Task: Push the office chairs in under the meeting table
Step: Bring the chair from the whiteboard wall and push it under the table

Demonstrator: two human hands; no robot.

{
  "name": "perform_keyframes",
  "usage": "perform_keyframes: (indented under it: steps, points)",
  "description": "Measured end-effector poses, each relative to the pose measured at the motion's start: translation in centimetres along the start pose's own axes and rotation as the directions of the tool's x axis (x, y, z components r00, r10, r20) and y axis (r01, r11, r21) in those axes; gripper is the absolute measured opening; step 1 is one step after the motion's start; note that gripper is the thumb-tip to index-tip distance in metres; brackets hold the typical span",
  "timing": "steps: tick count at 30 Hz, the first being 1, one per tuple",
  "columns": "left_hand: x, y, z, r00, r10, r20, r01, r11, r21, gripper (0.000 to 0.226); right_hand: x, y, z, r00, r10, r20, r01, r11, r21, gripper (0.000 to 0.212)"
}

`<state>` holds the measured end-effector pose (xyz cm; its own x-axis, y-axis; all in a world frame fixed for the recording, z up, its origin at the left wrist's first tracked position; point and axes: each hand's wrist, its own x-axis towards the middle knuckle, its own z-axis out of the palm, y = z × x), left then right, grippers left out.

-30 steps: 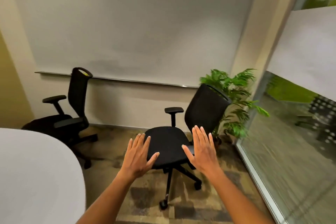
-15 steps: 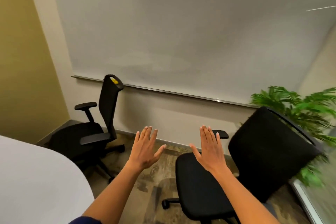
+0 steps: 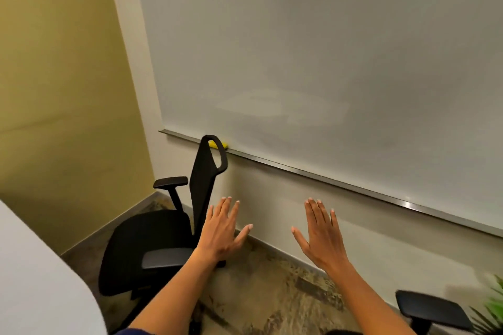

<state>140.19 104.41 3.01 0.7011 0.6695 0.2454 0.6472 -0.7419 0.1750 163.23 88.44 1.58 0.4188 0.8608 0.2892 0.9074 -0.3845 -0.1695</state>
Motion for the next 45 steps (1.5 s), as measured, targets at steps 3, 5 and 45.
perform_keyframes:
  steps: [3,5,45]
  points:
    - [4.7,-1.6,0.4,0.999,-0.034,0.018,0.034,0.999,0.023,0.093,7.0,-0.4,1.2,0.997,-0.082,0.011,0.082,0.996,0.031,0.099]
    - [8.0,-3.1,0.6,0.996,-0.084,0.003,0.084,0.996,0.016,0.096,11.8,-1.0,2.0,0.991,-0.132,0.0,0.131,0.99,0.046,0.096]
    - [45.0,-20.5,12.7,0.671,-0.707,0.222,0.737,0.668,-0.102,0.108,70.6,-13.1,30.9,0.299,-0.948,0.11,0.878,0.318,0.357,0.072]
